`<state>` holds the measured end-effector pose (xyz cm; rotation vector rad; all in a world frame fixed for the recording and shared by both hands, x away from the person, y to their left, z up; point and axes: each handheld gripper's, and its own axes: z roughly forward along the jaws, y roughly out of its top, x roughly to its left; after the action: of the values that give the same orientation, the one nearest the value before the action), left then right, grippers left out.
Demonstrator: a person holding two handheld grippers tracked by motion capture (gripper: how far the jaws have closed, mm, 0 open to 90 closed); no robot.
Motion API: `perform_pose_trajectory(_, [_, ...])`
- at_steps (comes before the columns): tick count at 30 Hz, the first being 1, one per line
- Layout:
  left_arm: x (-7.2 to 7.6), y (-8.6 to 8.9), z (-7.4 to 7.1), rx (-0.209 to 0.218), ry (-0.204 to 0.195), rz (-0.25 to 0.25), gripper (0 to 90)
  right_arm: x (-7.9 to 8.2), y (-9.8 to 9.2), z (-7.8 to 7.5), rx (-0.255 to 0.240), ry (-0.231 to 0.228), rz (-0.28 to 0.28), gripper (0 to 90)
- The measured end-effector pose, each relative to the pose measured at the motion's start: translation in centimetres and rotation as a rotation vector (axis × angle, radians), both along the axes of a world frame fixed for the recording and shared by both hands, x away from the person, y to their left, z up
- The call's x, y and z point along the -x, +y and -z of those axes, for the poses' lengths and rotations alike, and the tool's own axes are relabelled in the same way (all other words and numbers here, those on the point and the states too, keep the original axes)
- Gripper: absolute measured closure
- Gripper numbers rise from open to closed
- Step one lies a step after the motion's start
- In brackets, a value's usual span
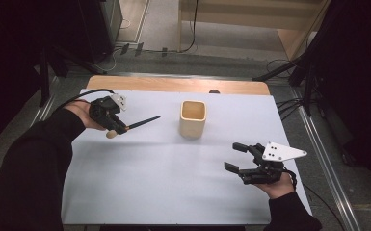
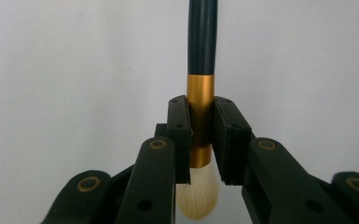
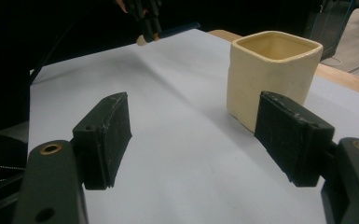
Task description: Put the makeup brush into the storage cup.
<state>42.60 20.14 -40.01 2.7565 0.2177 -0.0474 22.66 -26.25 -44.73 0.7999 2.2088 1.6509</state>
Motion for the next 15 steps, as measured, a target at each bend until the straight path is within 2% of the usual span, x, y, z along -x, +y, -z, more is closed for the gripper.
perform_pose_trajectory(2, [1.3, 0.1, -0.4, 0.059, -0.032, -0.019, 79.2, 0.0, 0.0, 0.0, -0.001, 0.0, -0.002, 27.9])
perform_pose_trajectory(3, [1.9, 0.2, -0.6, 0.099, -0.036, -0.028, 79.1, 0.0, 0.1, 0.0, -0.002, 0.001, -0.004, 28.0])
perform_pose_trajectory(5, [3.2, 0.4, -0.9, 0.149, -0.064, -0.048, 79.2, 0.0, 0.2, 0.0, -0.005, 0.002, -0.007, 28.0])
perform_pose_trajectory(6, [3.9, 0.4, -1.0, 0.172, -0.058, -0.053, 79.1, 0.0, 0.2, 0.0, -0.002, 0.003, -0.01, 28.0])
perform_pose_trajectory(7, [3.9, 0.4, -1.0, 0.172, -0.058, -0.053, 79.2, 0.1, 0.3, -0.1, -0.003, 0.003, -0.012, 28.0])
perform_pose_trajectory(8, [5.1, 0.6, -1.3, 0.21, -0.075, -0.074, 79.2, 0.1, 0.3, -0.1, -0.002, 0.0, -0.016, 28.0])
perform_pose_trajectory(9, [5.1, 0.6, -1.3, 0.21, -0.075, -0.074, 79.1, 0.1, 0.4, -0.1, -0.002, -0.002, -0.017, 28.0])
perform_pose_trajectory(10, [6.3, 0.6, -1.7, 0.251, -0.103, -0.097, 79.1, 0.1, 0.4, -0.1, -0.005, 0.0, -0.019, 28.0])
perform_pose_trajectory(11, [6.9, 0.5, -2.0, 0.273, -0.088, -0.101, 79.1, 0.1, 0.5, -0.1, -0.01, 0.0, -0.024, 28.0])
perform_pose_trajectory(12, [7.5, 0.4, -2.4, 0.291, -0.102, -0.107, 79.1, 0.1, 0.5, -0.2, -0.013, -0.001, -0.028, 28.0])
perform_pose_trajectory(13, [8.0, 0.2, -2.7, 0.309, -0.087, -0.111, 79.1, 0.2, 0.6, -0.2, -0.014, -0.001, -0.029, 28.0])
perform_pose_trajectory(14, [8.8, 0.0, -3.0, 0.318, -0.09, -0.112, 79.1, 0.2, 0.6, -0.2, -0.015, 0.0, -0.032, 28.0])
perform_pose_trajectory(15, [8.8, 0.0, -3.0, 0.318, -0.09, -0.112, 79.1, 0.2, 0.6, -0.2, -0.015, 0.0, -0.032, 28.0])
